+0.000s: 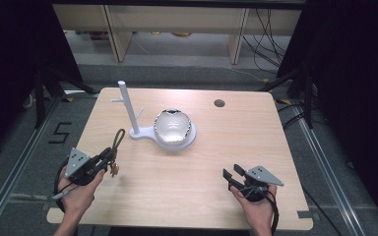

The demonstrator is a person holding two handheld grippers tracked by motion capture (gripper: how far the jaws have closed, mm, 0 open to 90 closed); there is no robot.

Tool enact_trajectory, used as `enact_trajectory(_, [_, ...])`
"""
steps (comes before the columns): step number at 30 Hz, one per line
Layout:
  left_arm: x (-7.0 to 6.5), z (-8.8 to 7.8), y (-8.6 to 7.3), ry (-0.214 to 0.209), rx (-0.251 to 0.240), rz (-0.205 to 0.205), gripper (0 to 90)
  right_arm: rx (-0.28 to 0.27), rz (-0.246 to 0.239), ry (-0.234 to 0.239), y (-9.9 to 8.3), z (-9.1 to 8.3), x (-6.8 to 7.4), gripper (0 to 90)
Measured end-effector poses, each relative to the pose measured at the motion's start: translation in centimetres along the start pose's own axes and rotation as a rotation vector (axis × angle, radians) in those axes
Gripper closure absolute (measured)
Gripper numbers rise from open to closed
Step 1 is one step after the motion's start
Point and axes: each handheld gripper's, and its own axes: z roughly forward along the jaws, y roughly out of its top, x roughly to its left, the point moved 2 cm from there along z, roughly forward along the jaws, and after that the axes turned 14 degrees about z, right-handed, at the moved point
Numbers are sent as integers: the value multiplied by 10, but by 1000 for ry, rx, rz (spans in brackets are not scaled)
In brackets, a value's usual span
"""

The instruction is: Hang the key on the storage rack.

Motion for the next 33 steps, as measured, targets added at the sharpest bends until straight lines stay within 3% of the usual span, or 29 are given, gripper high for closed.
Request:
enact_trajectory(19, [1, 8, 8, 7, -13, 3, 807, -6, 0, -4, 1, -1, -1, 515])
enact_trajectory(22, [3, 9, 9, 9, -15, 5, 807, -8, 0, -23, 1, -1, -1, 515])
enact_trajectory(27, [5, 11, 13, 16, -21, 6, 807, -6, 16, -6, 1, -2, 1, 515])
enact_trajectory(29, [6, 11, 14, 20, -21, 7, 807, -13, -8, -6, 1, -1, -1, 515])
enact_trajectory(33, [8, 13, 17, 24, -25, 6, 807, -13, -5, -16, 1, -2, -1, 515])
